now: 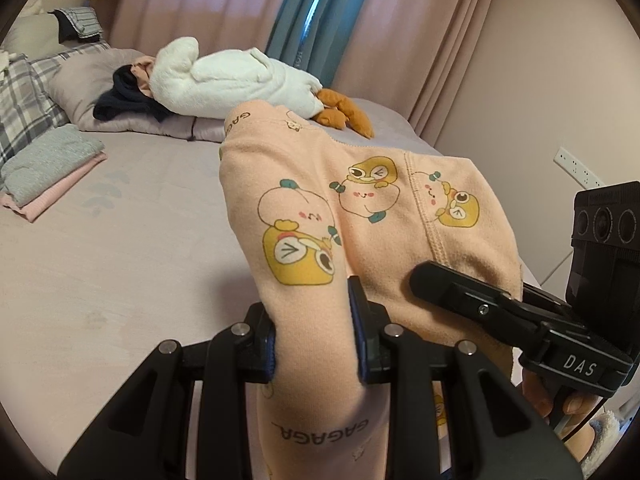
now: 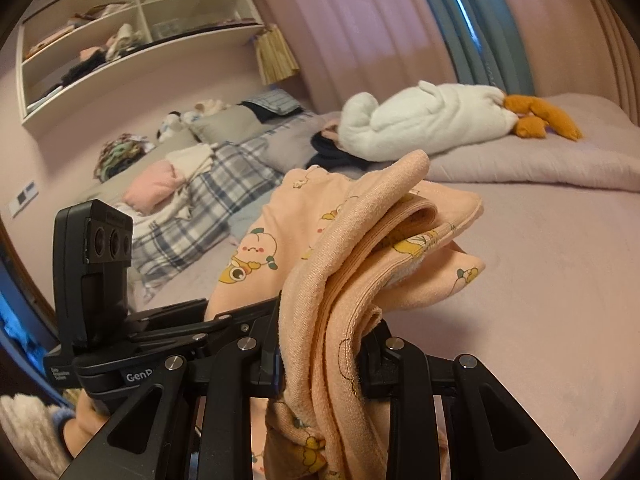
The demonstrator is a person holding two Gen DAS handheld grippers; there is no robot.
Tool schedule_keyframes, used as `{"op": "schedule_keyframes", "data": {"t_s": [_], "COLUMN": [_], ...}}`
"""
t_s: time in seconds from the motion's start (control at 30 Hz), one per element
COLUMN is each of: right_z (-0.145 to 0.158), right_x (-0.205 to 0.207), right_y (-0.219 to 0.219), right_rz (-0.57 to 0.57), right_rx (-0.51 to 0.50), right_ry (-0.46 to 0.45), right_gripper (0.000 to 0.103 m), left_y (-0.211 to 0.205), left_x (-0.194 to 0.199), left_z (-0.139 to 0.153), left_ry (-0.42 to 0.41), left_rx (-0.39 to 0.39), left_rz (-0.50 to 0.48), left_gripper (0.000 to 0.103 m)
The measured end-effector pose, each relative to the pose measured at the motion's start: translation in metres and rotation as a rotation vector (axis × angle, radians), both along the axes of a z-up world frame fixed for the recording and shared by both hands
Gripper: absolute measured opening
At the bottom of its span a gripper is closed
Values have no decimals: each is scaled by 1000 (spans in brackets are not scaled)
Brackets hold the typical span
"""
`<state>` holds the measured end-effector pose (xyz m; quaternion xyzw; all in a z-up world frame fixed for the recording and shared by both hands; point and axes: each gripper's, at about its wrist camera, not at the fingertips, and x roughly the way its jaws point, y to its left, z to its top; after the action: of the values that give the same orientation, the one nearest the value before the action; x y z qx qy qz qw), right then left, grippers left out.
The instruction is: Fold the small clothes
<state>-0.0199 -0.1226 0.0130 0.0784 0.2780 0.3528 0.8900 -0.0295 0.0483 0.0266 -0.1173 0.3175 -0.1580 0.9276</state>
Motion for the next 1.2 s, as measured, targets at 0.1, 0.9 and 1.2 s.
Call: {"op": "schedule_keyframes", "data": {"t_s": [0.1,0.9,1.2], "right_z": [4,1,2], "right_x": [-4,1,11], "right_y": [6,40,46], "right_rz": [12,38,47], "right_rx": [0,-49,-56], "right_ry": [-14,-19,-9], "right_gripper": [29,29,29], "left_y": [3,34,39], "left_x": [-5,-1,12], "left_z": [4,-1,-1], "left_ry": [-17,-7,2], "left_rx": [12,6,17], "left_rz": [12,44,59], "left_gripper": [29,29,29]}}
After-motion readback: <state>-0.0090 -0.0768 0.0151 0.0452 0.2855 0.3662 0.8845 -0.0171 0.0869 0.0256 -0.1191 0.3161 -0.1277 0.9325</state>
